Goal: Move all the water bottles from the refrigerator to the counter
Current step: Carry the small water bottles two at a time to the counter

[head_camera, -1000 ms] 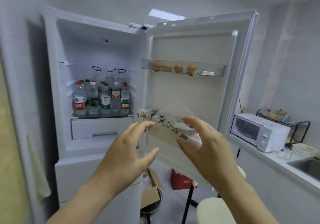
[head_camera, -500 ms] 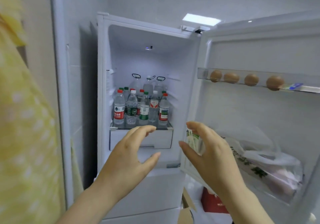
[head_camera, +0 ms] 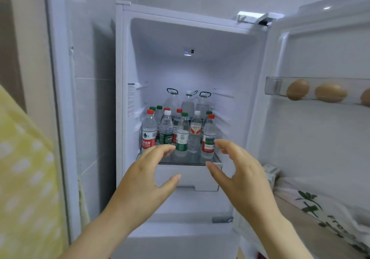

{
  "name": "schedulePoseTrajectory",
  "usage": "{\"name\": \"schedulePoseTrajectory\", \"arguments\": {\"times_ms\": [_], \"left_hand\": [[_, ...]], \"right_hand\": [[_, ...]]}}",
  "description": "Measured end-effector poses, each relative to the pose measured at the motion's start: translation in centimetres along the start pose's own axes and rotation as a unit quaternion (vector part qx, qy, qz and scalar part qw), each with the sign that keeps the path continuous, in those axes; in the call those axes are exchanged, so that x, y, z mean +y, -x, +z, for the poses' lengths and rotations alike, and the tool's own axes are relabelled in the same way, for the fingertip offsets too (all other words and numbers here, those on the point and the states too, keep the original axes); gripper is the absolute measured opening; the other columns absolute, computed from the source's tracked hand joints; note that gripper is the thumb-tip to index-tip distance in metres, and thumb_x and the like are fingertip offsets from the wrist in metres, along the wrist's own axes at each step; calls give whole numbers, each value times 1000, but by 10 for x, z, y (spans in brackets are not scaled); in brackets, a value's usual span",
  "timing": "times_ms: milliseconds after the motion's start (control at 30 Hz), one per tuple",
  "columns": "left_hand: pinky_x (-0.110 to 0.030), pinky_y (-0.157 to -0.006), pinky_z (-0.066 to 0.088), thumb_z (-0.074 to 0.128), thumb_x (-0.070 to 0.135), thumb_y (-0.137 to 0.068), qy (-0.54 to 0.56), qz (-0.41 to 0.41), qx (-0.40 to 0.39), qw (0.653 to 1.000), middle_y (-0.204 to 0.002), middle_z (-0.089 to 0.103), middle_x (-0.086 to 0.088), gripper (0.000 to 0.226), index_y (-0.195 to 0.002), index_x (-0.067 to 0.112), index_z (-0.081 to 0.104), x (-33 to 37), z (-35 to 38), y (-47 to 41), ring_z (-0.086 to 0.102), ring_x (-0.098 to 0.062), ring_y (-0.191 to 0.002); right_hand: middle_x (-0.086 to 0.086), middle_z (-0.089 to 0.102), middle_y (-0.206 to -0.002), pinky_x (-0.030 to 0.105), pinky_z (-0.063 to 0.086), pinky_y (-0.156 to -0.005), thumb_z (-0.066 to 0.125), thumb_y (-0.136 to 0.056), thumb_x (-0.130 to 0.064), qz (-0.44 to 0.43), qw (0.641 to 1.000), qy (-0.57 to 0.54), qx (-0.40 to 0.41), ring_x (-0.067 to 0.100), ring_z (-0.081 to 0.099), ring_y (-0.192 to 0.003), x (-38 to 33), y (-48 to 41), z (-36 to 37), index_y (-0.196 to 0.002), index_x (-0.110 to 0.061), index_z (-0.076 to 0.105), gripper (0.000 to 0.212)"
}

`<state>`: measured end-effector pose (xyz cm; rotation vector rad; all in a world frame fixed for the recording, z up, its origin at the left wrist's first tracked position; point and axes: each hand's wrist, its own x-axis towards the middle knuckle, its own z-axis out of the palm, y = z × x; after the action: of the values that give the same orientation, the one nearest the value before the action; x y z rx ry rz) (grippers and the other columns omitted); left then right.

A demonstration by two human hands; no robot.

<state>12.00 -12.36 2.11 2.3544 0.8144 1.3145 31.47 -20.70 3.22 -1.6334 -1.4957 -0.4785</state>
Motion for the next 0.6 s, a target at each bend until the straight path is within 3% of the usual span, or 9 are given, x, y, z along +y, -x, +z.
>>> {"name": "schedulePoseTrajectory", "arguments": {"times_ms": [133, 300, 600], "left_hand": [[-12, -103, 34, 69, 31, -82, -14, -16, 14, 1000, -126, 49, 32, 51, -128, 42, 50, -20, 16, -24, 46, 12, -119], [2, -95, 29, 70, 30, -82, -16, -47, 15, 999, -124, 48, 34, 50, -126, 44, 50, -49, 33, -45, 43, 19, -116], [1, -93, 31, 71, 30, -82, 0, -57, 13, 998, -124, 50, 31, 49, -126, 40, 51, -109, 48, -98, 46, 16, -116]], "right_hand": [[-14, 62, -127, 15, 39, -94, 69, -86, -38, -5, 1000, -16, -21, 4, 56, -117, 25, -27, 27, -131, -24, 56, 49], [-19, 59, -127, 12, 37, -94, 67, -88, -39, 8, 998, -49, -42, -1, 53, -117, 49, -49, 61, -132, -29, 53, 48], [-17, 61, -126, 25, 47, -97, 68, -87, -36, 31, 996, -75, -31, 3, 56, -116, 70, -92, 127, -131, -25, 55, 47]]}}
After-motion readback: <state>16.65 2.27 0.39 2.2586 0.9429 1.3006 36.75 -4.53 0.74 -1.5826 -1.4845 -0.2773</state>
